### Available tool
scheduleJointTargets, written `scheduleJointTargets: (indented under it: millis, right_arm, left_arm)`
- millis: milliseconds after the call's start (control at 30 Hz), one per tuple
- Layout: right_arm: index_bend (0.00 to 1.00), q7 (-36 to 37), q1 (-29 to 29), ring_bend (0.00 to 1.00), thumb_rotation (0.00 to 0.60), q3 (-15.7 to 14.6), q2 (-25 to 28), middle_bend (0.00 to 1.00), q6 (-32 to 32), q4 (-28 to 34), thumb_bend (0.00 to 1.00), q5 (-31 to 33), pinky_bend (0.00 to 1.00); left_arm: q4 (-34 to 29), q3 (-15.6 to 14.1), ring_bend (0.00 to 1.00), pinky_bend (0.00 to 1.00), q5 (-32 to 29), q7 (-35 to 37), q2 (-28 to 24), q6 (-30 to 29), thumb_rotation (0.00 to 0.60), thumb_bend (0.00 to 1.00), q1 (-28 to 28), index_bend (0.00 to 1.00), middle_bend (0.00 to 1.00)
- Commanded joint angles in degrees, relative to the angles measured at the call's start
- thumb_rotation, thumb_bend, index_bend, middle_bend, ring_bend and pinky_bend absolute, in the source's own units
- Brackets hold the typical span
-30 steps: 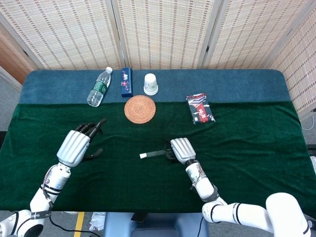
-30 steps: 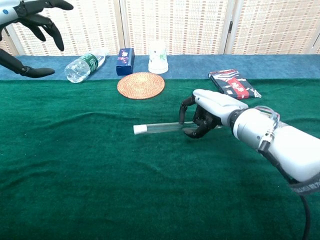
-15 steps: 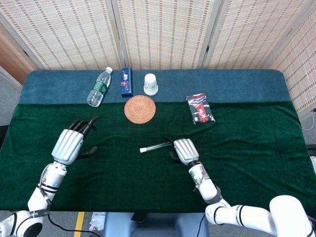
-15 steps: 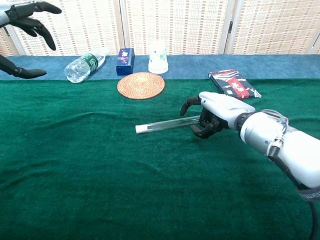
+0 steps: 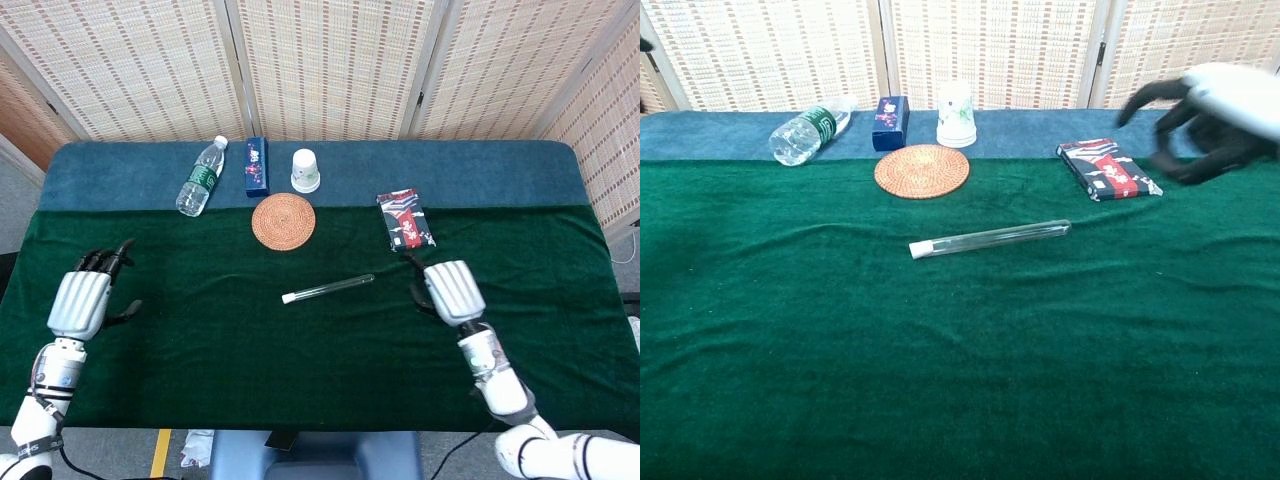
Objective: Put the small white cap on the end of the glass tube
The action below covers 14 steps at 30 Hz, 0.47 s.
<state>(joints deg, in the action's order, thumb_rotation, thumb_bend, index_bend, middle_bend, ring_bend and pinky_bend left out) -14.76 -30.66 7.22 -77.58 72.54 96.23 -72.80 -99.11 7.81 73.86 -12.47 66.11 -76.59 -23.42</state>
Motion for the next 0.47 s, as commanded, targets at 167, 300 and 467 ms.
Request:
scheduleJointTargets:
  millis: [167, 300, 467]
  right_arm:
    - [0.09, 9.5, 11.7, 0.15, 0.600, -6.0, 13.8, 0.09, 10.6, 3.5, 0.55, -8.4, 0.08]
    - [0.02, 12.8, 16.5, 0.11, 0.600, -7.2, 14.7, 0.04, 15.8, 1.8, 0.55, -10.0, 0.04]
    - [0.02, 16.3, 21.3, 0.10, 0.600, -8.7, 14.3, 0.04, 20.1, -0.4, 0.55, -11.5, 0.04]
  left_arm:
    - [0.2, -2.9, 0.10, 0.07, 3.0, -1.1, -0.8, -7.0, 0.600, 0.29, 5.8, 0.09, 0.22]
    - [-0.5, -4.5, 0.09, 0.06, 5.1, -1.1, -0.9, -10.3, 0.600, 0.29, 8.7, 0.09, 0.21]
    - [-1.4, -6.6, 0.09, 0.05, 8.4, -1.9, -0.4, -14.5, 0.600, 0.29, 12.2, 0.09, 0.21]
